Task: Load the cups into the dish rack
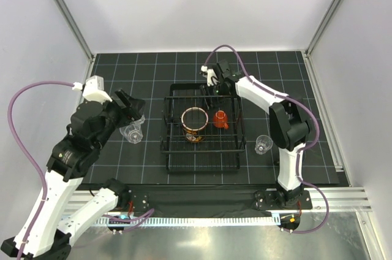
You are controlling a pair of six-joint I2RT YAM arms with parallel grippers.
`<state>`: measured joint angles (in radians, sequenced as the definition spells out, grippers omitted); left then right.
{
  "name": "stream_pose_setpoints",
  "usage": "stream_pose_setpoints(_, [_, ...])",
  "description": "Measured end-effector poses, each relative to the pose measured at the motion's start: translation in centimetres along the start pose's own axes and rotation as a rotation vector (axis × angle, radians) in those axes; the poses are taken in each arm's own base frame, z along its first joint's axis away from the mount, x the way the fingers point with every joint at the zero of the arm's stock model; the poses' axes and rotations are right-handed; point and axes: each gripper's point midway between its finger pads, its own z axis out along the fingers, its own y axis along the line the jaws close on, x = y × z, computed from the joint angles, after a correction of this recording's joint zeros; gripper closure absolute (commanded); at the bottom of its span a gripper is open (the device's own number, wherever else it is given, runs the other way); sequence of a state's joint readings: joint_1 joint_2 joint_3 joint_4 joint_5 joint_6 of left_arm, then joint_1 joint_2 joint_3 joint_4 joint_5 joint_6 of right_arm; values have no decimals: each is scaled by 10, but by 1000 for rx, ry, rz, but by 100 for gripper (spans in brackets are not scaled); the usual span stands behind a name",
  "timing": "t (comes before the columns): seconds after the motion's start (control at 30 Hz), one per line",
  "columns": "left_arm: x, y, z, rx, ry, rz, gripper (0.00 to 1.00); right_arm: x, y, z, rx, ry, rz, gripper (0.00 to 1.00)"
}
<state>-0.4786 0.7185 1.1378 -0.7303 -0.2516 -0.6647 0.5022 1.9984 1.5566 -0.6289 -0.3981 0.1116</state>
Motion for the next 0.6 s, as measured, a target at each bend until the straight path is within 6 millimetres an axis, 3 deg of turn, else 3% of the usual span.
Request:
stream_pose_setpoints(0.13, [1, 2, 3, -17, 5, -6, 23, -19, -5, -16, 69, -64, -9, 50])
stream_pose_setpoints(0.27, [2, 8, 3, -47, 4, -4, 22, -40, -7, -48, 134, -158, -9, 50])
stream_pose_setpoints(0.47, [-2, 19, 5, -109, -27, -21, 20, -66, -9, -123, 228, -345, 16, 50])
stream_pose_setpoints(0.6, [3, 32, 13, -192, -21, -21, 20, -69, -15, -178, 272, -465, 70, 49])
